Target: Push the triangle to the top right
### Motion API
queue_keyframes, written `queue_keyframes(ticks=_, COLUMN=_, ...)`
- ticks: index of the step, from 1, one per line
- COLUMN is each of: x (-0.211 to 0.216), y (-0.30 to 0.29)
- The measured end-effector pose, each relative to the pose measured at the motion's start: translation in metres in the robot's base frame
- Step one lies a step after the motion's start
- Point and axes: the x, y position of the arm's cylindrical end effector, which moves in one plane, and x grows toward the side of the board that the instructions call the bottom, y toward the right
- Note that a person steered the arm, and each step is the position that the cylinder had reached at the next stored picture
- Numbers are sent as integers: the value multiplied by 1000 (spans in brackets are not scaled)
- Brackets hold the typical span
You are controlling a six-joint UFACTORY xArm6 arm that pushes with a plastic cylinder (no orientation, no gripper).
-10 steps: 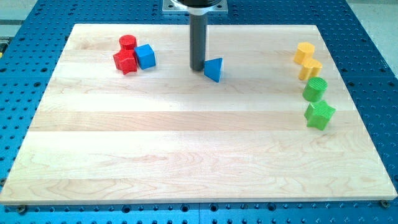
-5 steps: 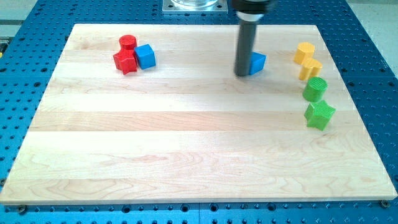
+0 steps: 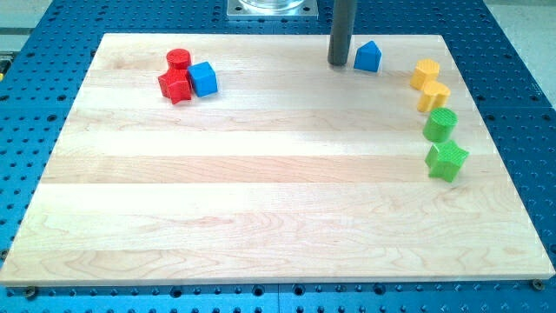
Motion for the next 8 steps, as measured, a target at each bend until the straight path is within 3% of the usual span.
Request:
queue_keyframes(ticks=1, x=-1, y=16)
queue_keyframes(ticks=2, x=-1, y=-17)
queue_keyframes(ticks=5, x=6, y=56)
queue_keyframes(ticks=8, x=6, y=85)
